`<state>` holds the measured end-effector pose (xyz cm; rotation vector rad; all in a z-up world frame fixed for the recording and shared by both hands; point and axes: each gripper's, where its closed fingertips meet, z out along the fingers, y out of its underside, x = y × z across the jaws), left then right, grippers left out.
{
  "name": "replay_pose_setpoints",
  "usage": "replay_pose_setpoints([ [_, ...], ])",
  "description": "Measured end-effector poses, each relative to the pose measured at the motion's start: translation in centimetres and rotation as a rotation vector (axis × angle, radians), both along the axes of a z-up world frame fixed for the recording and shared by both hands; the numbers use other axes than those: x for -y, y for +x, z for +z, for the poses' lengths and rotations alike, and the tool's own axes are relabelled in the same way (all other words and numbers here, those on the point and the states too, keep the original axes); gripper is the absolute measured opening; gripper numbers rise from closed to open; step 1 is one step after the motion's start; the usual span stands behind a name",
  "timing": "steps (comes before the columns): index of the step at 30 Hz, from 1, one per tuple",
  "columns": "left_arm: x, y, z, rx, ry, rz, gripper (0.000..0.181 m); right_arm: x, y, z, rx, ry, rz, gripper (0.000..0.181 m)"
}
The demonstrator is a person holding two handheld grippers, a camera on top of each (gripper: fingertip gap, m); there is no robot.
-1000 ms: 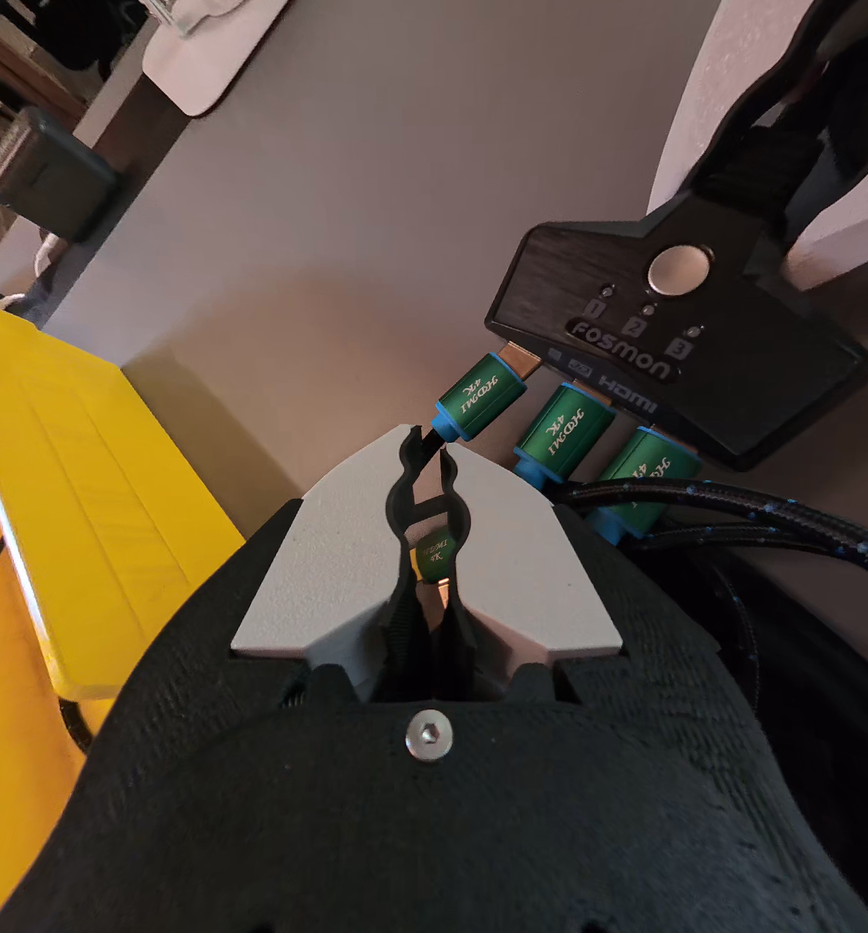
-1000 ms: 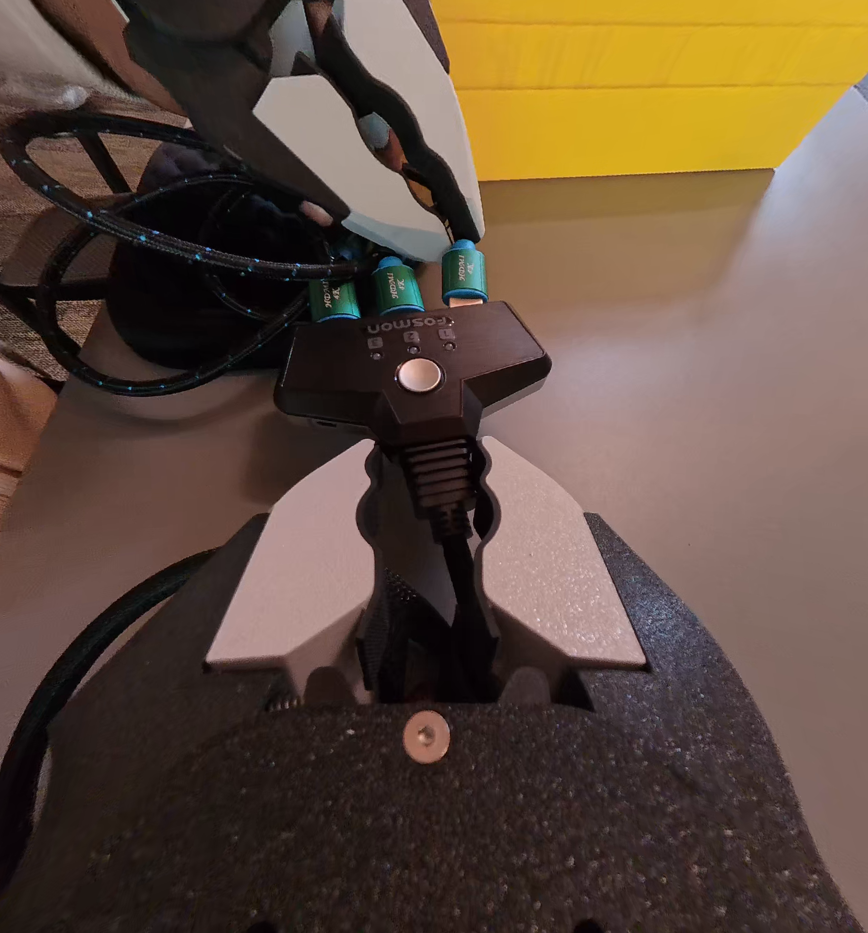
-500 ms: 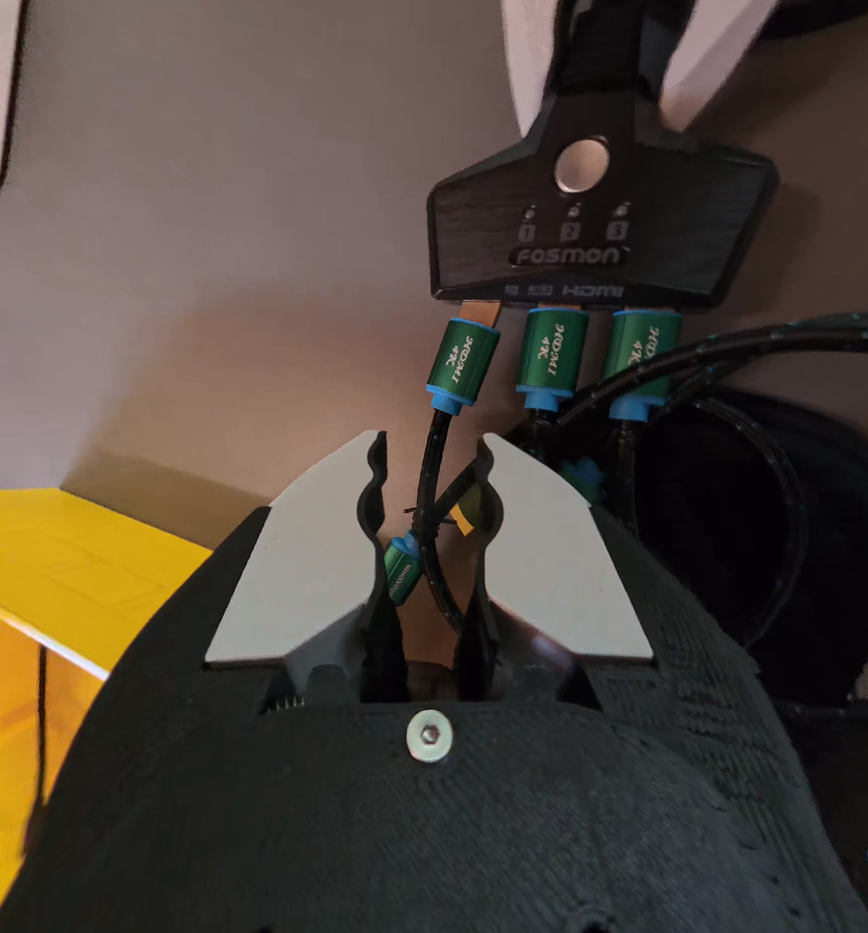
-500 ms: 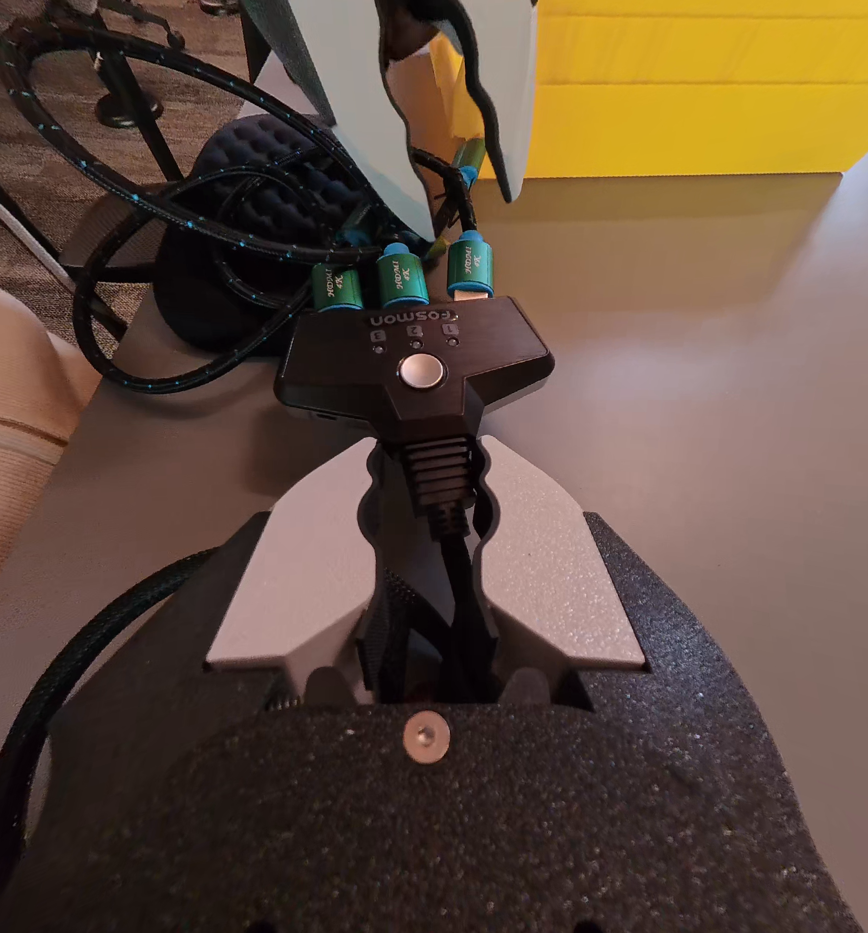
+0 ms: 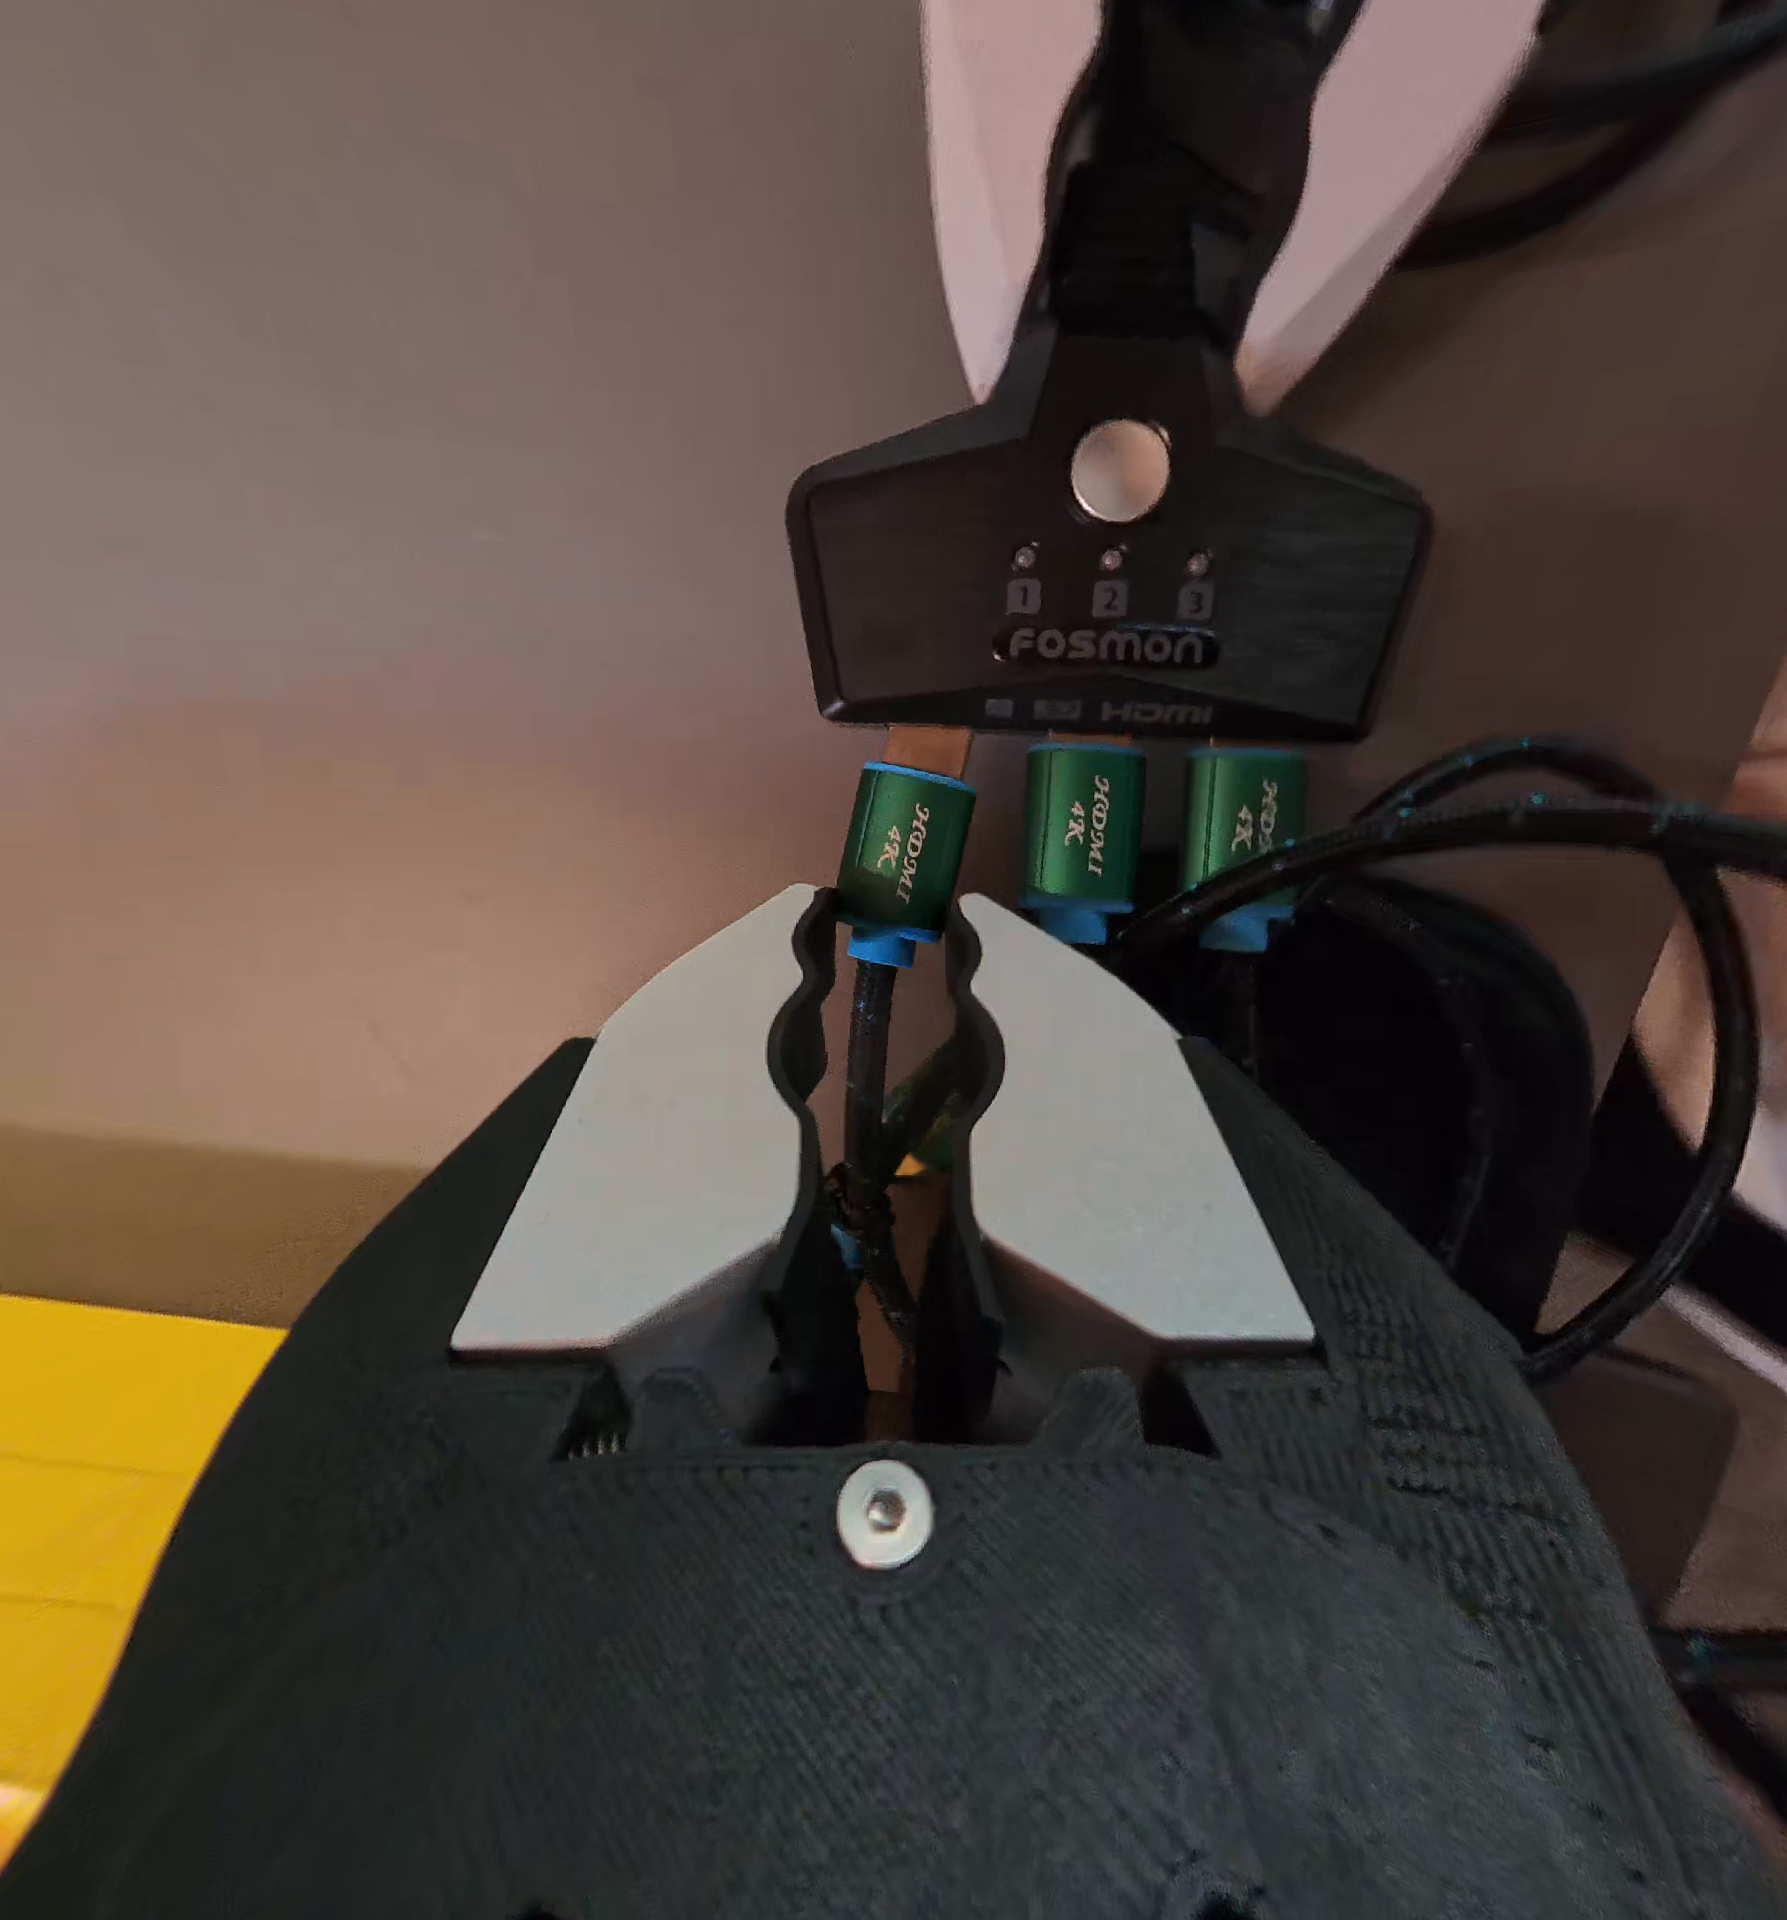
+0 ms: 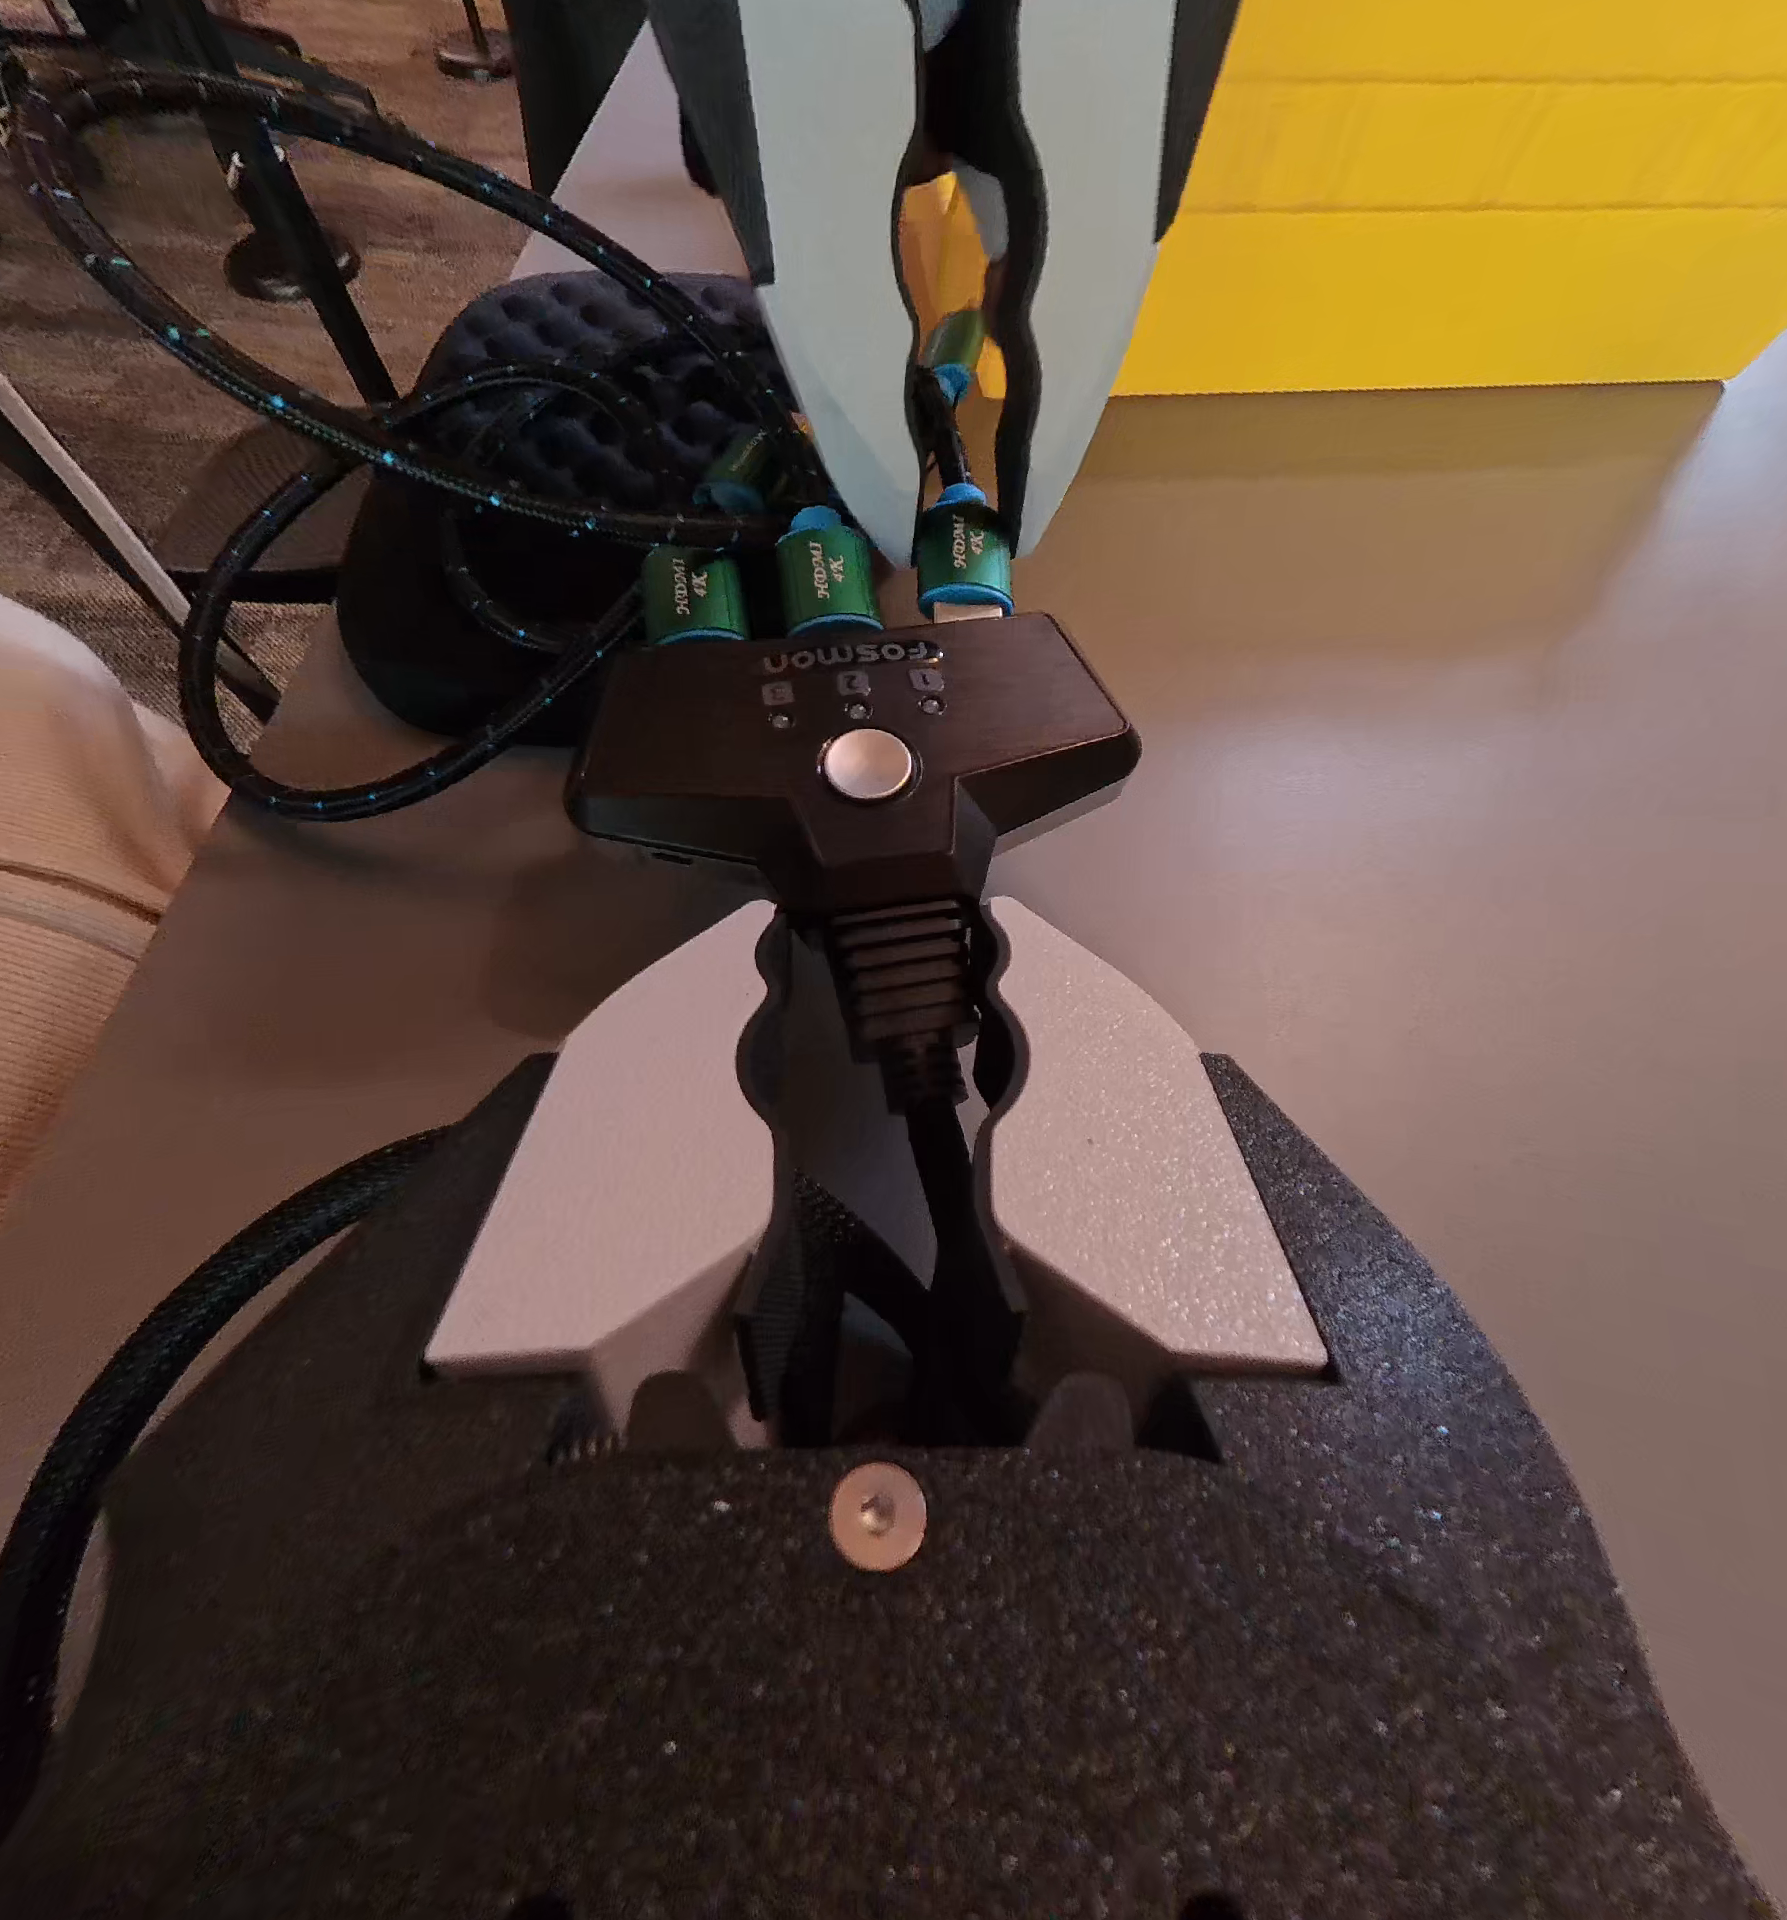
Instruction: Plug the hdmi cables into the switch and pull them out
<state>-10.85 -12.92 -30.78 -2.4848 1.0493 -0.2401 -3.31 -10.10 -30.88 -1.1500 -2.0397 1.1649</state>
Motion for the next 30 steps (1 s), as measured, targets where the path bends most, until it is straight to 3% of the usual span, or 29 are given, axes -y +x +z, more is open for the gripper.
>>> replay_pose_setpoints([
  [10, -0.4, 0.0, 0.0, 0.089, 0.073, 0.285, 0.017, -0.2, -0.2, -0.1, 0.013, -0.008, -0.027, 0.034],
  [30, -0.5, -0.1, 1.3, 0.172, 0.249, 0.342, 0.019, -0.2, -0.2, 0.8, -0.031, -0.056, -0.034, 0.034],
])
